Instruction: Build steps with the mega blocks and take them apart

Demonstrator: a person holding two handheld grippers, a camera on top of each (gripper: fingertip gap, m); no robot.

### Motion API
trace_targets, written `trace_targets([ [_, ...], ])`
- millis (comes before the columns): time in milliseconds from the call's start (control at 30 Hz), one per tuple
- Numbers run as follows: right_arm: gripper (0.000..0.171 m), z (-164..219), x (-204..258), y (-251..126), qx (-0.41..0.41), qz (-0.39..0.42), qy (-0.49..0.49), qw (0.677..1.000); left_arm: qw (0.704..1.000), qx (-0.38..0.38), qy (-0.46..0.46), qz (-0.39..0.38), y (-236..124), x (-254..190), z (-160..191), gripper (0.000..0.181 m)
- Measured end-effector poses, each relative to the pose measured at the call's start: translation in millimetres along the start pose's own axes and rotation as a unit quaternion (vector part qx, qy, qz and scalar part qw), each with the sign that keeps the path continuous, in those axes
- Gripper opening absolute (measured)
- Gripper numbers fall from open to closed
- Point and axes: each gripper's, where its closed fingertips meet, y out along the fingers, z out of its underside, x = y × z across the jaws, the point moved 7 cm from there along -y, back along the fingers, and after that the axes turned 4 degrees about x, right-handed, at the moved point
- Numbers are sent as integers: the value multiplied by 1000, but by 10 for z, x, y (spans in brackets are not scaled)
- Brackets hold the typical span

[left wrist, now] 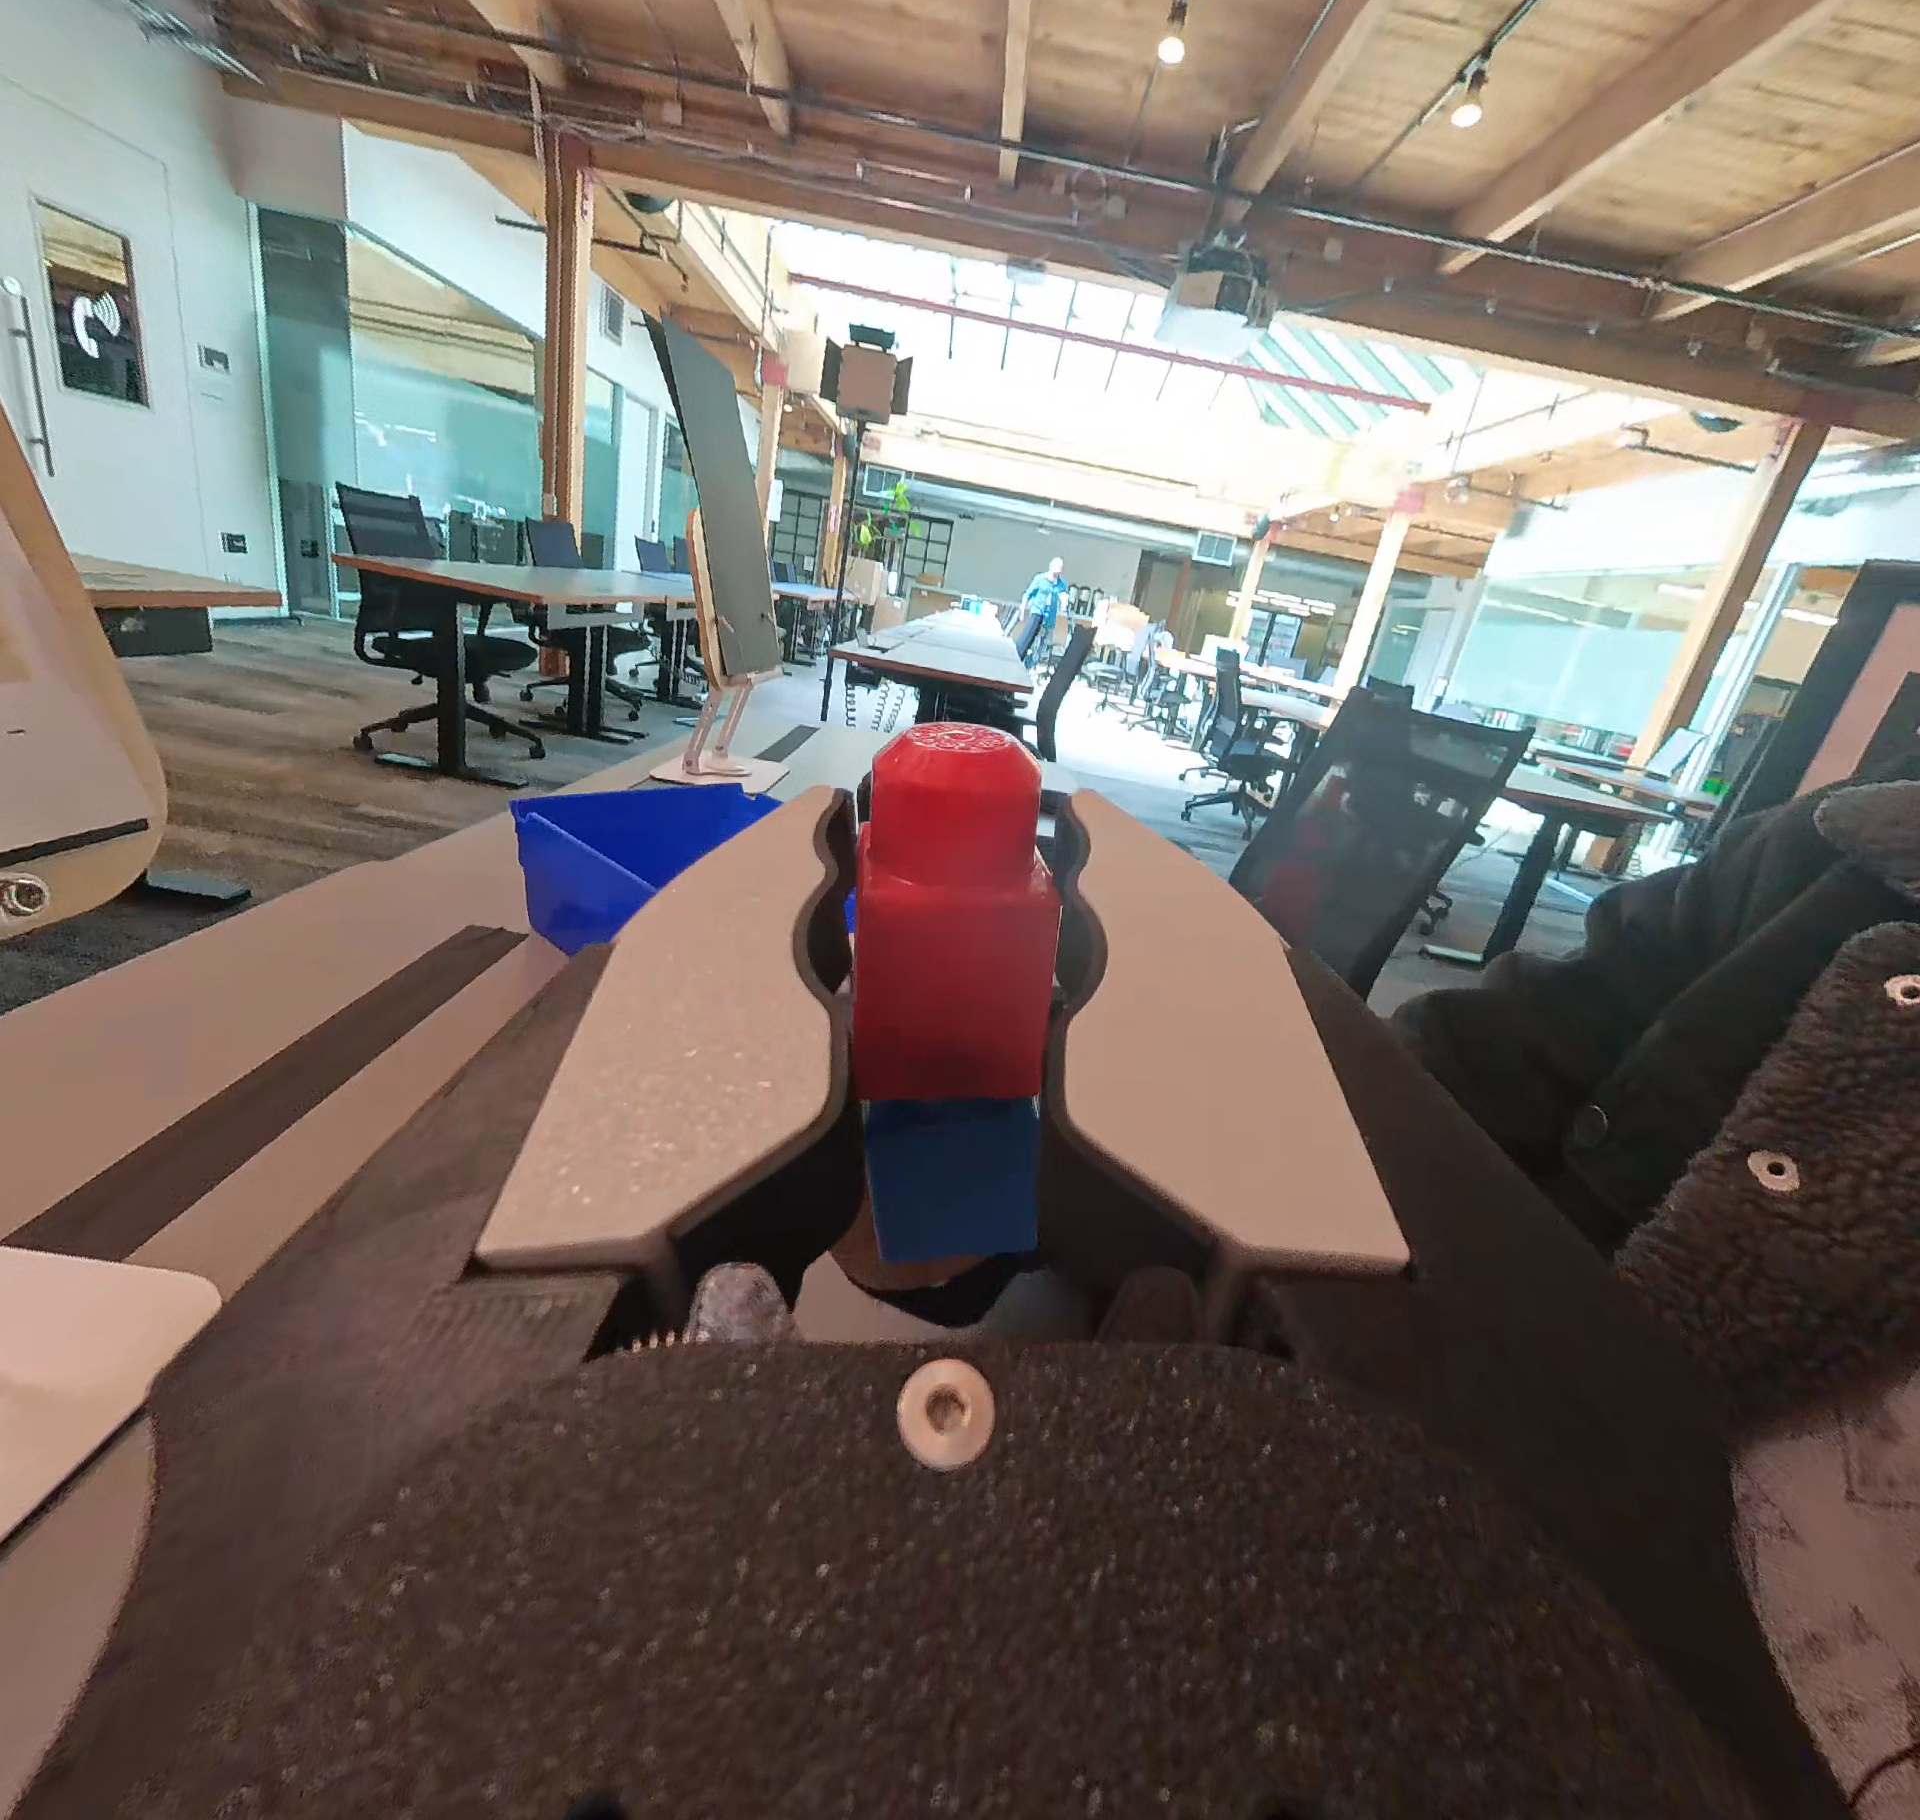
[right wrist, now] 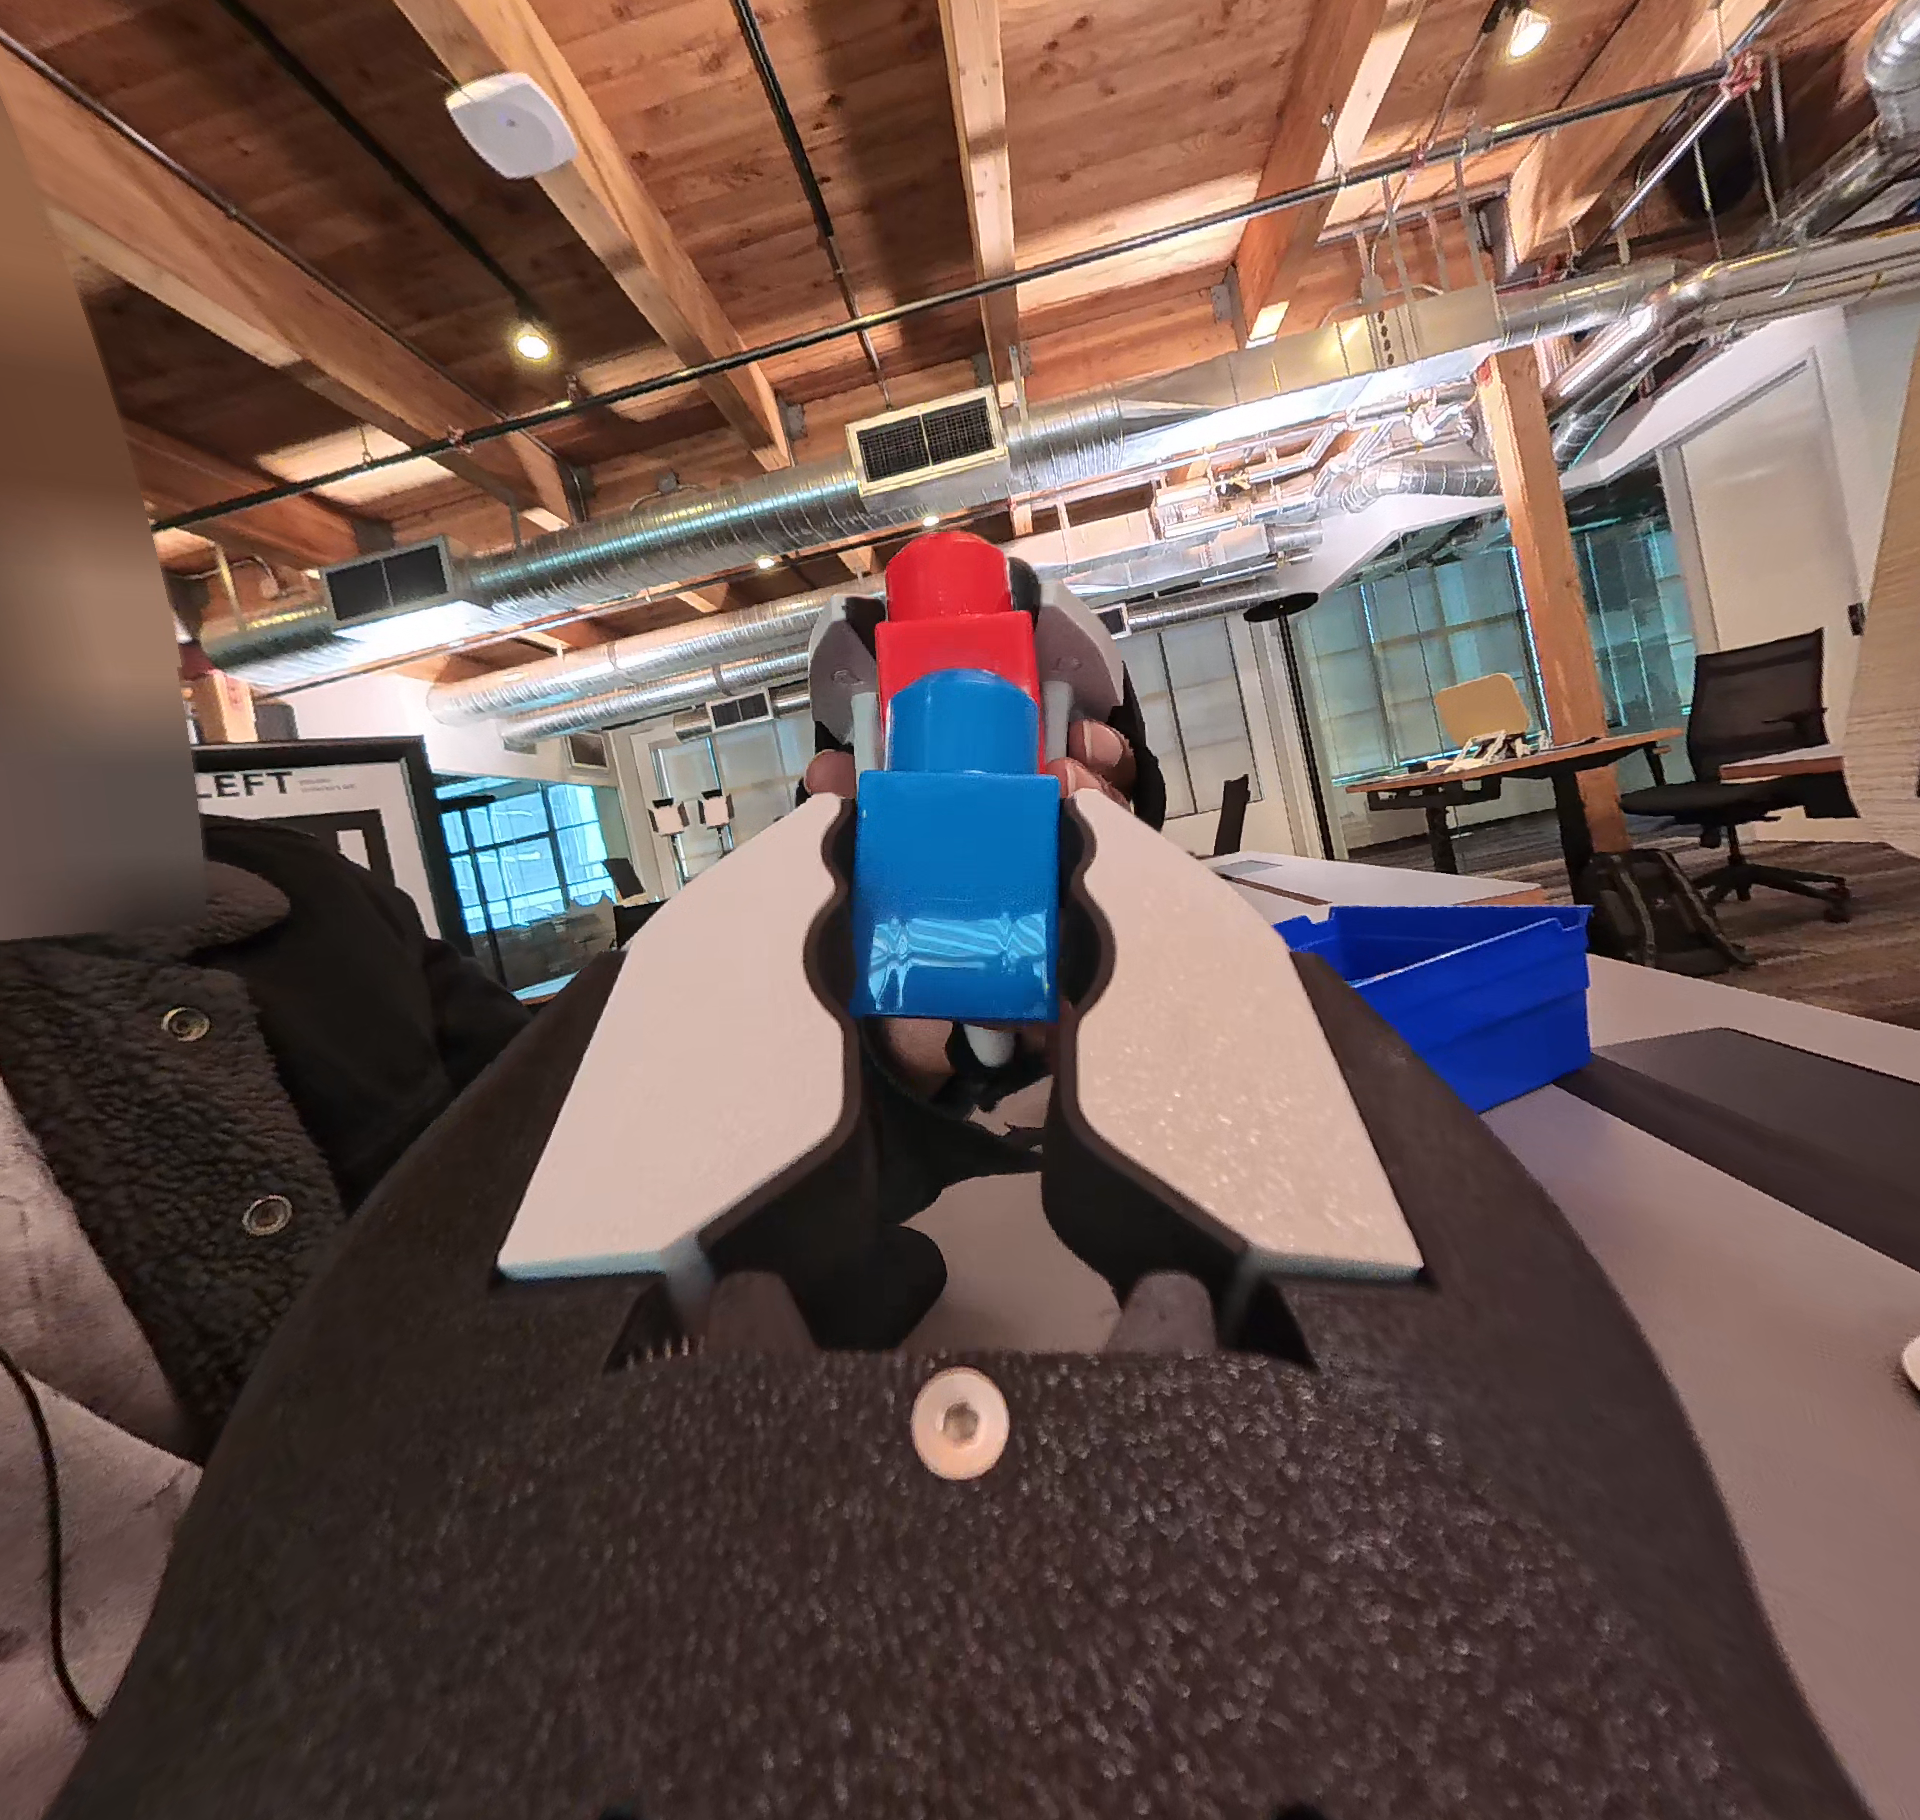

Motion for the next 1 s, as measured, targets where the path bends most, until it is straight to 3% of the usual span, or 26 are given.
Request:
trace_targets([
  [367,36,-8,0,3,-1,2,-1,1000,999,-2,35,-25,-24,-22,-7,38],
  [533,36,-47,-1,-17,-11,3,0,1000,998,27,43,-28,-20,-35,11,56],
  [700,36,-118,-21,-67,-30,12,0,999,992,116,37,-25,2,24,224,71],
  [833,36,-127,-46,-91,-38,19,2,999,991,131,26,-26,115,61,399,62],
  [933,36,-111,-60,-90,-40,22,4,999,992,123,13,-26,119,87,434,38],
  [1000,36,-95,-67,-87,-30,24,1,999,990,135,16,-28,100,98,440,38],
])
